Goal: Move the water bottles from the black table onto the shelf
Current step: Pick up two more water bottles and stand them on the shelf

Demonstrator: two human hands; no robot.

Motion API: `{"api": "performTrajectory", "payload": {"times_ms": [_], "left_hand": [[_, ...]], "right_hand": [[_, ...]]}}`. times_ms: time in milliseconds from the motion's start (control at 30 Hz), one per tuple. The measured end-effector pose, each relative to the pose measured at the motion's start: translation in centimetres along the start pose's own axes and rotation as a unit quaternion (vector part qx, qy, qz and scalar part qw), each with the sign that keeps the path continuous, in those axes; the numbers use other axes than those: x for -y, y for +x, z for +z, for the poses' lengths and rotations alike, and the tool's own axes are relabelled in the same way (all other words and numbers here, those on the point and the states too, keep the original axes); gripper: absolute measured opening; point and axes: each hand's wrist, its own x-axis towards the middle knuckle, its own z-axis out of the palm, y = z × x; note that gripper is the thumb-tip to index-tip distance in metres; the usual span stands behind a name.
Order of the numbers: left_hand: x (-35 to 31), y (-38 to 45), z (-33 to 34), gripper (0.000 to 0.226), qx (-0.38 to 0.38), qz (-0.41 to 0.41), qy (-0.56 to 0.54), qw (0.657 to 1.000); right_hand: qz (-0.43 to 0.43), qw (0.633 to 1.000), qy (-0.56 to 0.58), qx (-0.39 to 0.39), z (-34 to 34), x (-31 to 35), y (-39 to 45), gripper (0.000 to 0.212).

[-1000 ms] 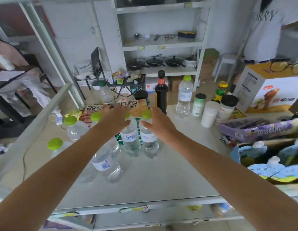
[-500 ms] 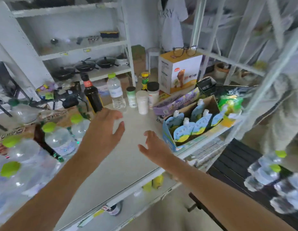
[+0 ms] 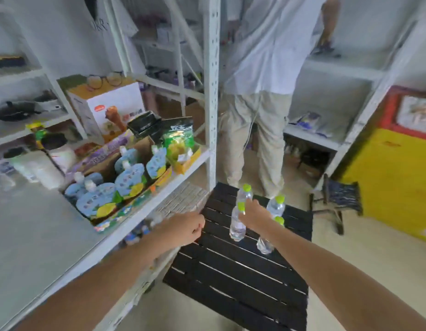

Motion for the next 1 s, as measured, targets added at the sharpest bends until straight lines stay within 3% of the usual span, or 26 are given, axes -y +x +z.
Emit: {"api": "performTrajectory", "payload": {"times_ms": [133, 267, 467, 633, 867, 1000], "left_hand": [[-3.9, 6.4, 2.6, 0.029, 0.071, -0.022, 0.044, 0.996], [-5.4, 10.9, 4.7, 0.043, 0.092, -0.088, 0.027, 0.992], [-6.6, 15.4, 8.0, 0.062, 0.131, -0.092, -0.006, 0.987], [-7.3, 19.8, 8.9, 0.066, 0.091, -0.095, -0.059, 0.990], [-7.9, 22.5, 9.7, 0.043, 0.113, -0.117, -0.002, 0.987], [-6.9, 20.6, 9.5, 0.036, 0.129, -0.142, -0.081, 0.978]], "right_hand": [[0.011, 0.999, -0.034, 0.039, 0.2, -8.1, 1.6, 0.040], [0.020, 0.997, -0.036, 0.068, 0.5, -12.8, 3.4, 0.043], [0.016, 0.994, 0.017, 0.111, 2.0, -15.2, 6.5, 0.046], [-0.005, 0.995, -0.002, 0.102, 3.4, -16.0, 9.0, 0.042], [-0.008, 0.994, 0.003, 0.106, 6.1, -16.9, 8.9, 0.046], [-0.003, 0.994, 0.030, 0.101, 4.7, -15.6, 8.9, 0.026]]}}
